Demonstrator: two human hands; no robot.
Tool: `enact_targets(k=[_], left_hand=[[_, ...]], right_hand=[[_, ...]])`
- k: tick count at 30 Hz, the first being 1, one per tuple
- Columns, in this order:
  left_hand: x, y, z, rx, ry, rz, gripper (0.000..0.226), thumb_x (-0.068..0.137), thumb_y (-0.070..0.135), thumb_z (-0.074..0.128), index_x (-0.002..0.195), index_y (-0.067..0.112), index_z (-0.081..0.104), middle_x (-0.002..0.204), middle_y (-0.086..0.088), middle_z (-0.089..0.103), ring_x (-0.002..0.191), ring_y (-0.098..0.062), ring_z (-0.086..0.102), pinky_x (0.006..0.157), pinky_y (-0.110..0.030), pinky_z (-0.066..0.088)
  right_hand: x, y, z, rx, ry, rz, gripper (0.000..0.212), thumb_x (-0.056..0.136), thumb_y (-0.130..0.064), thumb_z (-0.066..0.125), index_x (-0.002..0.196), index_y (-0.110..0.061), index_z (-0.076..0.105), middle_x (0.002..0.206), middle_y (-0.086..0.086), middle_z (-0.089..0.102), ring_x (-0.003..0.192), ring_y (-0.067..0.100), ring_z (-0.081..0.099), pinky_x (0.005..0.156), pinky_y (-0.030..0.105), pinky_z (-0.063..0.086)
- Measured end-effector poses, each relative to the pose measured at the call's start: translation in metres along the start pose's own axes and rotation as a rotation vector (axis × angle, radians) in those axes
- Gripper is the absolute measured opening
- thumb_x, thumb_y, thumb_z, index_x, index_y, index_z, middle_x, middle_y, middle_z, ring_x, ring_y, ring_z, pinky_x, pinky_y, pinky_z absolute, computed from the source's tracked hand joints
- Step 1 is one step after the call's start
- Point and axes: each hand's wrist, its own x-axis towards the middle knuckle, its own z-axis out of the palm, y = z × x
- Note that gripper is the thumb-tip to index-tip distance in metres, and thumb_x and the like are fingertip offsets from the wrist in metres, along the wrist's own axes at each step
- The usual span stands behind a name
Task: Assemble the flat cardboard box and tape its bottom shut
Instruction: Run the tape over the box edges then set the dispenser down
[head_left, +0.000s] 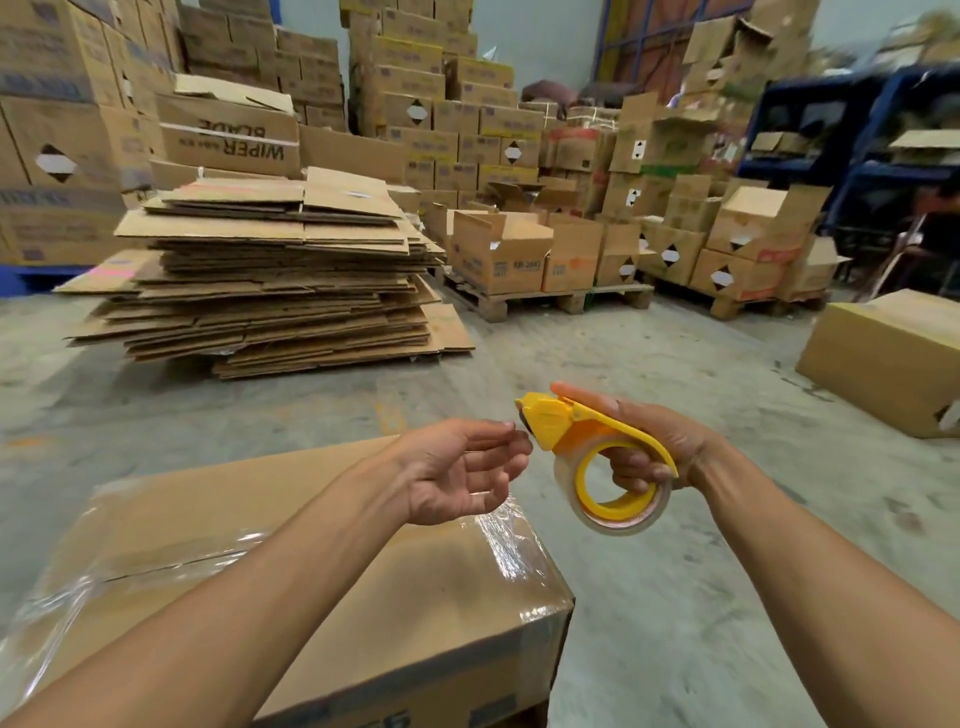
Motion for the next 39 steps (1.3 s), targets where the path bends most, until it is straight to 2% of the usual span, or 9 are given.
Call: enact_targets(k=[7,11,16,20,23,26,28,33,39], left_hand=[[0.006,-0.003,-0.002,-0.058,0.015,0.0,0.013,0.087,0.016,0.068,0.085,0.003,0.071,0.079,-0.008,0.072,0.061,-0.017,0.069,0.057,-0.026,0.052],[0.016,-0.007,-0.005,0.002,0.039,0.037,0.01,0.086,0.011,0.069,0.077,0.006,0.07,0.067,-0.004,0.069,0.053,-0.011,0.065,0.052,-0.022,0.053],[0.046,-0.006,-0.017,0.471,0.158,0.094,0.023,0.096,0.008,0.053,0.074,0.008,0.059,0.059,-0.003,0.055,0.055,-0.01,0.045,0.054,-0.019,0.041],[0.073,0.022,-0.043,0.743,0.256,0.144,0.025,0.099,0.01,0.049,0.074,0.014,0.052,0.067,-0.003,0.049,0.052,-0.008,0.039,0.046,-0.018,0.031],[0.093,0.047,-0.045,0.906,0.316,0.187,0.018,0.098,0.01,0.051,0.08,0.012,0.054,0.071,-0.003,0.048,0.057,-0.011,0.039,0.053,-0.022,0.039],[0.119,0.062,-0.034,1.099,0.348,0.268,0.008,0.095,0.011,0.049,0.097,0.011,0.057,0.084,-0.006,0.05,0.071,-0.016,0.044,0.061,-0.03,0.048],[0.139,0.069,-0.037,1.226,0.373,0.333,0.011,0.092,0.012,0.049,0.097,0.014,0.058,0.092,-0.009,0.052,0.083,-0.021,0.048,0.061,-0.03,0.048],[0.169,0.078,-0.061,1.419,0.391,0.417,0.008,0.093,0.013,0.049,0.093,0.015,0.057,0.087,-0.009,0.053,0.072,-0.023,0.048,0.052,-0.026,0.041],[0.192,0.079,-0.098,1.434,0.324,0.385,0.006,0.095,0.017,0.051,0.091,0.016,0.056,0.074,-0.002,0.048,0.07,-0.021,0.046,0.052,-0.024,0.039]], right_hand=[[-0.003,-0.002,0.011,-0.041,0.027,0.04,0.065,0.066,-0.051,0.084,0.127,-0.042,0.063,0.041,0.004,0.042,0.026,0.009,0.042,0.036,0.024,0.047],[-0.008,-0.003,0.012,-0.06,0.067,0.057,0.063,0.069,-0.051,0.081,0.128,-0.042,0.062,0.042,0.004,0.044,0.027,0.009,0.043,0.037,0.024,0.047],[-0.014,0.001,0.025,-0.266,0.152,0.178,0.052,0.087,-0.031,0.06,0.137,-0.04,0.051,0.071,0.005,0.067,0.04,0.011,0.052,0.039,0.024,0.05],[-0.041,0.008,0.028,-0.293,0.256,0.227,0.049,0.091,-0.024,0.06,0.136,-0.04,0.053,0.082,0.005,0.072,0.047,0.015,0.054,0.041,0.026,0.052],[-0.046,0.013,0.041,-0.27,0.346,0.2,0.046,0.091,-0.025,0.064,0.133,-0.04,0.056,0.089,0.012,0.071,0.045,0.019,0.056,0.044,0.029,0.054],[-0.022,0.013,0.064,-0.261,0.466,0.149,0.045,0.088,-0.027,0.071,0.131,-0.037,0.06,0.091,0.012,0.072,0.048,0.023,0.059,0.047,0.031,0.057],[-0.002,0.011,0.076,-0.22,0.538,0.091,0.048,0.089,-0.023,0.07,0.134,-0.032,0.058,0.084,0.015,0.069,0.045,0.022,0.059,0.045,0.031,0.058],[0.046,0.023,0.084,-0.139,0.625,0.04,0.054,0.089,-0.017,0.07,0.14,-0.023,0.052,0.072,0.013,0.065,0.033,0.021,0.056,0.039,0.027,0.052],[0.081,0.033,0.088,-0.073,0.626,0.088,0.054,0.09,-0.017,0.07,0.139,-0.025,0.051,0.121,0.025,0.059,0.033,0.022,0.057,0.037,0.027,0.051]])
